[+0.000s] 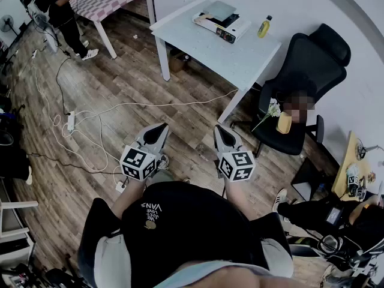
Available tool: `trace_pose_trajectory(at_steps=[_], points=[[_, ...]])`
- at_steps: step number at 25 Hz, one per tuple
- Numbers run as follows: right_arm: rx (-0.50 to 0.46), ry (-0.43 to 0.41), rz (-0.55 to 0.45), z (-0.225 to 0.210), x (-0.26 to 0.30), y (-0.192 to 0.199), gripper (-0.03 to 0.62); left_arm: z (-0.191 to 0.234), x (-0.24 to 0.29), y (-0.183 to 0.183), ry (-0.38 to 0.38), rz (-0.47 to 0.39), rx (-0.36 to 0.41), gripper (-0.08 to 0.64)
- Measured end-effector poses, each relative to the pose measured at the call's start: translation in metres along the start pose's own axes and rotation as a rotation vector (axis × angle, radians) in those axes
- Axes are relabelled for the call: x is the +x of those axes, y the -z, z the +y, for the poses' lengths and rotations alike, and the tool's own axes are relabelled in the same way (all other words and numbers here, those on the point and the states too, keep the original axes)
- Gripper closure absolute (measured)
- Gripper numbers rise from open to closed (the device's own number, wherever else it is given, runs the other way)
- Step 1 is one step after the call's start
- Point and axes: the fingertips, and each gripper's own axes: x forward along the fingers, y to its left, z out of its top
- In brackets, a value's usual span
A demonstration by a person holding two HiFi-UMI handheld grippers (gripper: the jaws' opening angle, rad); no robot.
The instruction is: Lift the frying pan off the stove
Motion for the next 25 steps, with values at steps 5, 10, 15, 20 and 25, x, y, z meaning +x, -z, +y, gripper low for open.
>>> trace_pose_trajectory(at_steps=[5, 10, 15, 20, 25], points=[[-0.007, -0.012, 0.0, -0.008, 0.005, -0.005, 0.588, -0.002, 0.012, -0.006, -0.003, -0.012, 0.006, 0.558], [-0.008, -0.021, 0.007, -0.016, 0.012, -0.007, 0.588, -0.004, 0.022, -0.006, -0.011, -0.008, 0.007, 0.558], [0.096, -0.072, -0.059, -0.02, 0.029, -0.017, 0.588, 0.002, 0.036, -0.011, 0.041, -0.049, -0.031, 0.51], [0.269, -0.108, -0.081, -0.032, 0.057, -0.02, 0.429, 0.02, 0.06, -0.008, 0.03, -0.021, -0.078, 0.318], [0.307, -0.092, -0.087, -0.037, 0.099, -0.033, 0.416, 0.055, 0.079, -0.008, 0.08, -0.001, -0.084, 0.318]])
